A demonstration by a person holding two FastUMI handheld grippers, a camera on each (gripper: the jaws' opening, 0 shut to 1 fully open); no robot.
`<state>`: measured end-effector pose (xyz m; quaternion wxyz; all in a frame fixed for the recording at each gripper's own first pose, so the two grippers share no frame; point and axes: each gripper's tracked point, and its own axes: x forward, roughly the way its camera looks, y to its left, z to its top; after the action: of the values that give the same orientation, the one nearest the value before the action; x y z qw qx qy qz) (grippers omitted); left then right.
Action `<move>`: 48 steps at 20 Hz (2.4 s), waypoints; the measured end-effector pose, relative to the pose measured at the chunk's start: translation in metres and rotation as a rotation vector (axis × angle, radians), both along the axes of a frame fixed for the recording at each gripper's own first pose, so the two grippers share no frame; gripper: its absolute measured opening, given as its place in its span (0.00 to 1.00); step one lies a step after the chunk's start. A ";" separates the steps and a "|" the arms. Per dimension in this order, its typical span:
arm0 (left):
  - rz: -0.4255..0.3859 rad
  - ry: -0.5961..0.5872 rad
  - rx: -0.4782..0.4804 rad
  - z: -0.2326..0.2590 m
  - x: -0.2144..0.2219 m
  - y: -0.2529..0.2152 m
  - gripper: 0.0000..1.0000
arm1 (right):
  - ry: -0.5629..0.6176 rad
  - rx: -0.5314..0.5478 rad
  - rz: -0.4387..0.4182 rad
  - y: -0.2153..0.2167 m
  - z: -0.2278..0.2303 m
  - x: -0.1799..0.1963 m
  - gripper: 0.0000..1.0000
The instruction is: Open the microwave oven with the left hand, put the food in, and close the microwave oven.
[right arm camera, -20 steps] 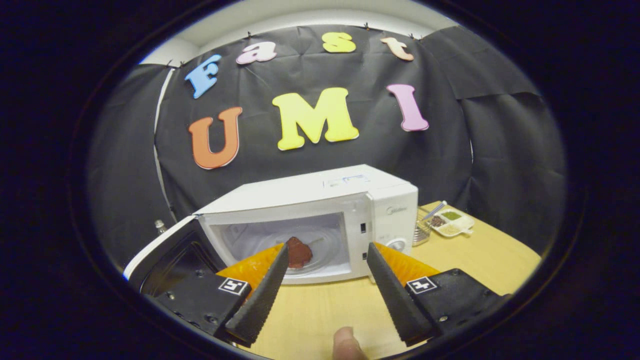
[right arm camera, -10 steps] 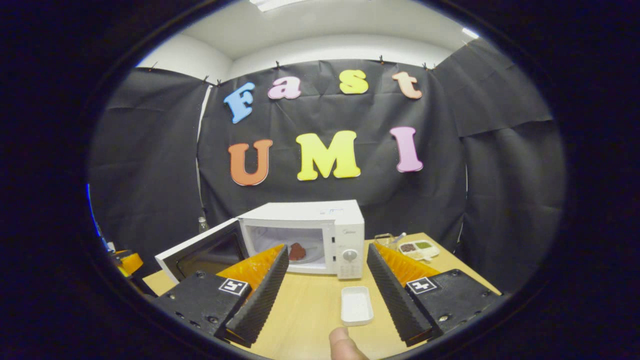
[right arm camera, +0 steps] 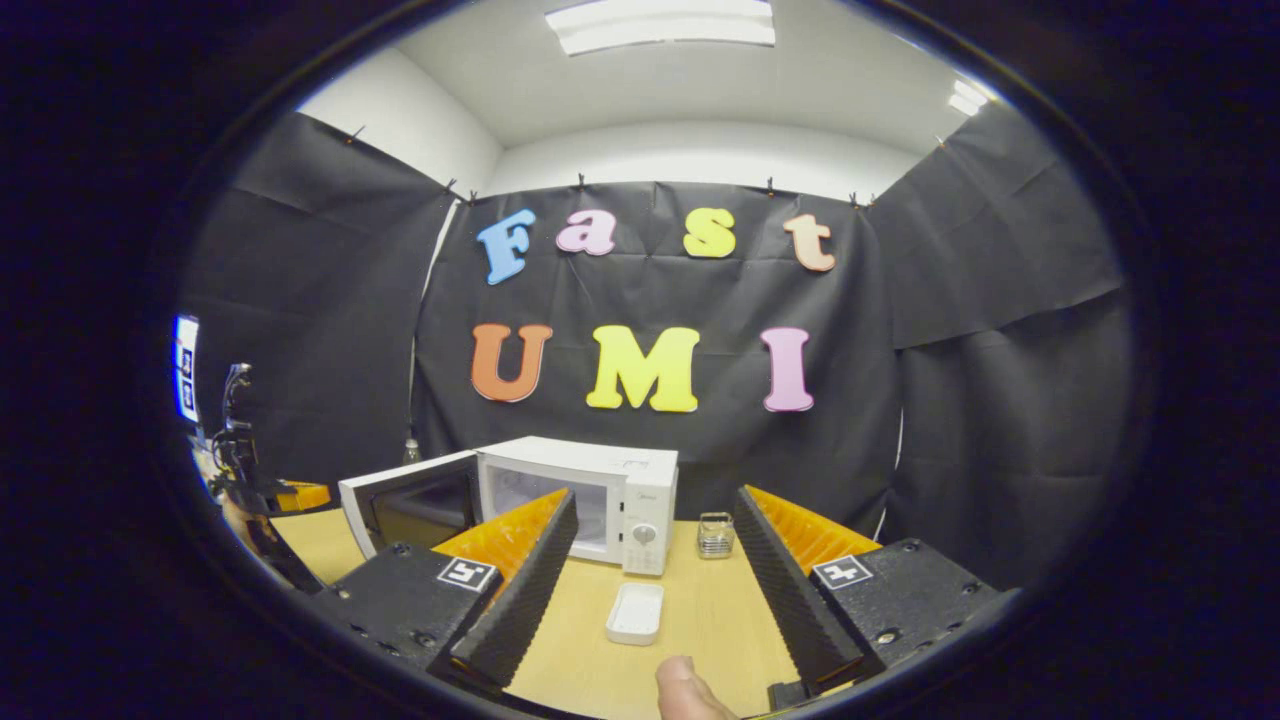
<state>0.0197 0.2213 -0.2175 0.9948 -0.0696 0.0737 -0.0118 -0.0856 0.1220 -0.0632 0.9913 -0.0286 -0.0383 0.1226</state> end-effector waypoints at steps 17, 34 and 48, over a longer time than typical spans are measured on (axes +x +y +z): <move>-0.147 0.031 -0.050 -0.036 0.039 -0.086 0.00 | -0.021 -0.022 0.018 -0.027 -0.004 -0.013 0.92; -0.241 0.004 -0.017 -0.035 0.123 -0.246 0.00 | -0.029 0.046 0.139 -0.026 -0.001 -0.017 1.00; -0.227 -0.021 -0.025 -0.025 0.223 -0.315 0.00 | 0.004 0.095 0.087 -0.103 -0.027 0.074 1.00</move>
<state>0.2422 -0.0939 -0.2428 0.9869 -0.0730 0.0703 -0.1259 -0.0118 0.0193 -0.0906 0.9854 0.0203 -0.0432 0.1636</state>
